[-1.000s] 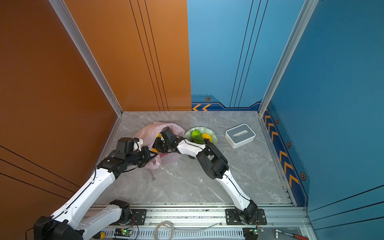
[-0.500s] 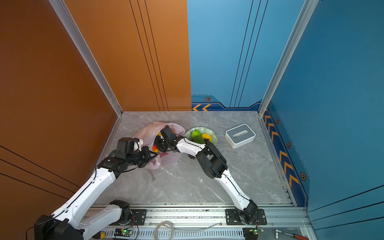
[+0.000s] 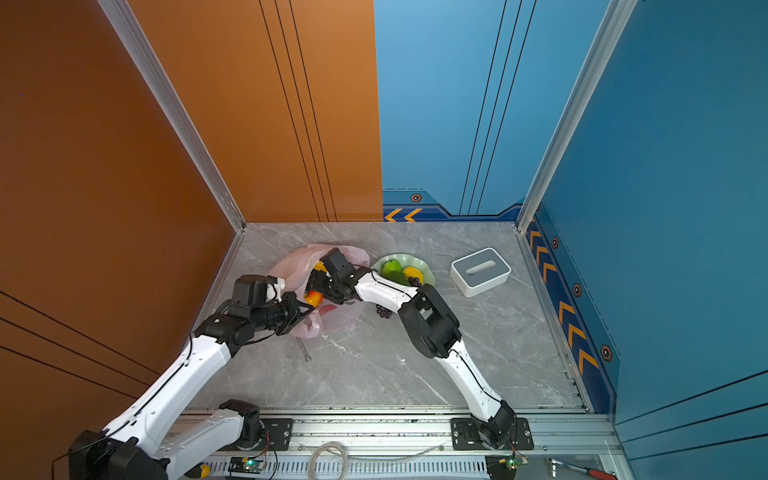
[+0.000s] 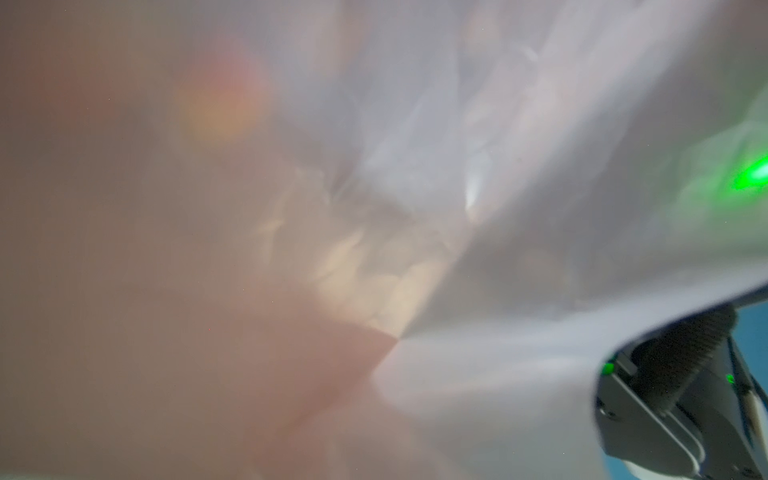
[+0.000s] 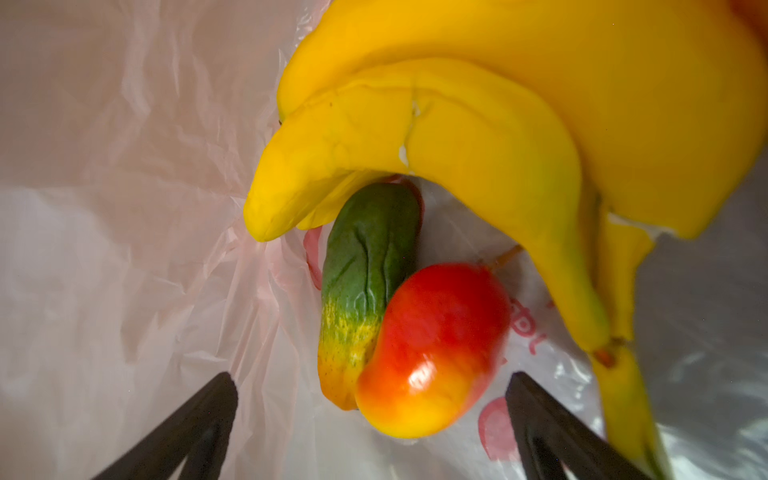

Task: Place the fruits into the plastic bag
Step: 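Lower the mango into the bag and open the right gripper, then withdraw the right gripper from the bag toward the fruit plate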

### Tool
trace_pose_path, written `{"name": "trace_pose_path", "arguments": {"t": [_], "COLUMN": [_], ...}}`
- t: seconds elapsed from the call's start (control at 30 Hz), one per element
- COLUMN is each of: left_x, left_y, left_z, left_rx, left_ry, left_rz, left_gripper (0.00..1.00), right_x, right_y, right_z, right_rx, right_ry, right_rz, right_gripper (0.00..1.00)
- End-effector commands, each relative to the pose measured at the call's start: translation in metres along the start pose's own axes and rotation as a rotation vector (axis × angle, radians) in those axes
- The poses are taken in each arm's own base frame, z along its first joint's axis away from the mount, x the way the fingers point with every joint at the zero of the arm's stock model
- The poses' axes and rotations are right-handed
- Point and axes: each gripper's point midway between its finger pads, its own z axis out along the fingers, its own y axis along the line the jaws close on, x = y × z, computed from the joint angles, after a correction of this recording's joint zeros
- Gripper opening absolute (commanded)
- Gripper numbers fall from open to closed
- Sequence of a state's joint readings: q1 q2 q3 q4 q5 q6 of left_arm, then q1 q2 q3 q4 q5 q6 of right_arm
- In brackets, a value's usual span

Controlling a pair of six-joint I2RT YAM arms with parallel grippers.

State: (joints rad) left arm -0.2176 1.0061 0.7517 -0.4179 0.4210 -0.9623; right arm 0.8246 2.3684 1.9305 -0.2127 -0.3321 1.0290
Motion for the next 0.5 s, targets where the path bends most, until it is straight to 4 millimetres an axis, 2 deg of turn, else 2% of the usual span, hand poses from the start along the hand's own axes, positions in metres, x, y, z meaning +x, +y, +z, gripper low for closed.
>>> {"name": "trace_pose_path", "arguments": {"t": [0.0, 0.17, 0.3, 0.47], "left_x": [-0.001, -0.005, -0.007, -0.007], "left_y": [0.0, -0.005, -0.005, -0.004], "left_z": [-0.001, -0.004, -0.004, -0.006], "left_rx": [0.009, 0.022, 0.027, 0.032], "left_ry": [0.004, -0.005, -0.006, -0.007], "left_rz": [-0.004, -0.002, -0.008, -0.01], "left_gripper": [0.0, 0.0, 0.0, 0.0], "right_x": [-0.011, -0.014, -0.007, 0.001], "right_y": [0.003, 0.008, 0.008, -0.003], "right_z": [-0.028, -0.042, -0.051, -0.076], "right_rx": [0.073, 0.085, 0.108, 0.213], "right_ry": [-0.054, -0.063, -0.04, -0.047], "right_rz": [-0.054, -0.077, -0.092, -0.153], "right_gripper": [1.0, 1.0, 1.0, 1.0]}}
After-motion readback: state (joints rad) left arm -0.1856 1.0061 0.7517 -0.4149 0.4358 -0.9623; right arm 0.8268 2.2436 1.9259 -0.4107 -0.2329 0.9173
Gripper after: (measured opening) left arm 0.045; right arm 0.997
